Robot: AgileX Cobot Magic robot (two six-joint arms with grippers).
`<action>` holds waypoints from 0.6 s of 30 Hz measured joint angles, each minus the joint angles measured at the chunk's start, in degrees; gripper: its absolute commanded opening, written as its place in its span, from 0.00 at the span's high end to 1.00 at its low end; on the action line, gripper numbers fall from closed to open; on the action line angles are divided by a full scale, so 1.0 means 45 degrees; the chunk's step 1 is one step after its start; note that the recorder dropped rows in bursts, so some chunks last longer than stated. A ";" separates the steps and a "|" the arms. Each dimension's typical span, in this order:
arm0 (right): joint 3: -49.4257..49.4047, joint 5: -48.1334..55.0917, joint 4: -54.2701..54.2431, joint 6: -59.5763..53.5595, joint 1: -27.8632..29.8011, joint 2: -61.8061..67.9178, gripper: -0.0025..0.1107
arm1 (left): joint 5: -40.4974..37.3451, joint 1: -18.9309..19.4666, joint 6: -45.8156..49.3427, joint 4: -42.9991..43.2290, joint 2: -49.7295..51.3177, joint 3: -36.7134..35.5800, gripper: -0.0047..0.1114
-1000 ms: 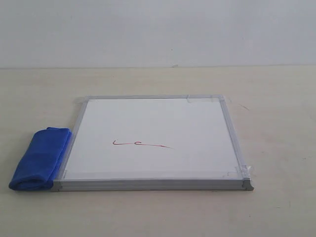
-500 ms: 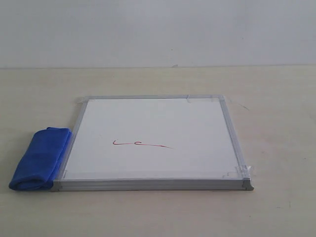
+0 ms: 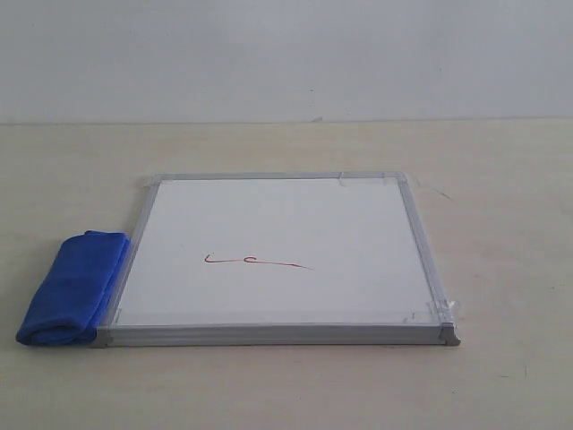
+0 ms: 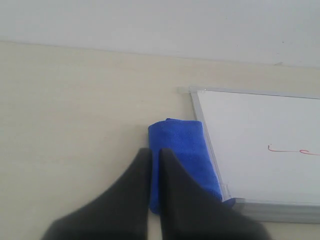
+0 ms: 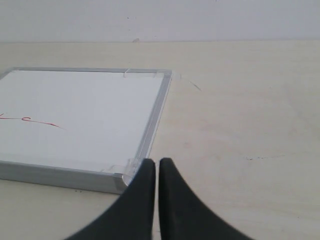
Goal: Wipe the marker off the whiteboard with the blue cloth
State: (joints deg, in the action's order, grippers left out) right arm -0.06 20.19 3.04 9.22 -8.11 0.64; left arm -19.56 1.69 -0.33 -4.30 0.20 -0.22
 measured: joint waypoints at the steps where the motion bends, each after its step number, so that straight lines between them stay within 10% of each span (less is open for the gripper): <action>1: 0.0000 0.0000 0.0000 0.0000 0.0000 0.0000 0.98 | 0.0000 0.0000 0.0000 0.0000 0.0000 0.0000 0.92; 18: 0.0000 0.0000 0.0000 0.0000 0.0000 0.0000 0.98 | -0.0303 0.0000 0.0000 -0.1342 -0.0045 0.3361 0.92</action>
State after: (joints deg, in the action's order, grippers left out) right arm -0.06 20.19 3.04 9.22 -8.11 0.64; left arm -20.93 1.69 -0.33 -10.34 0.00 14.90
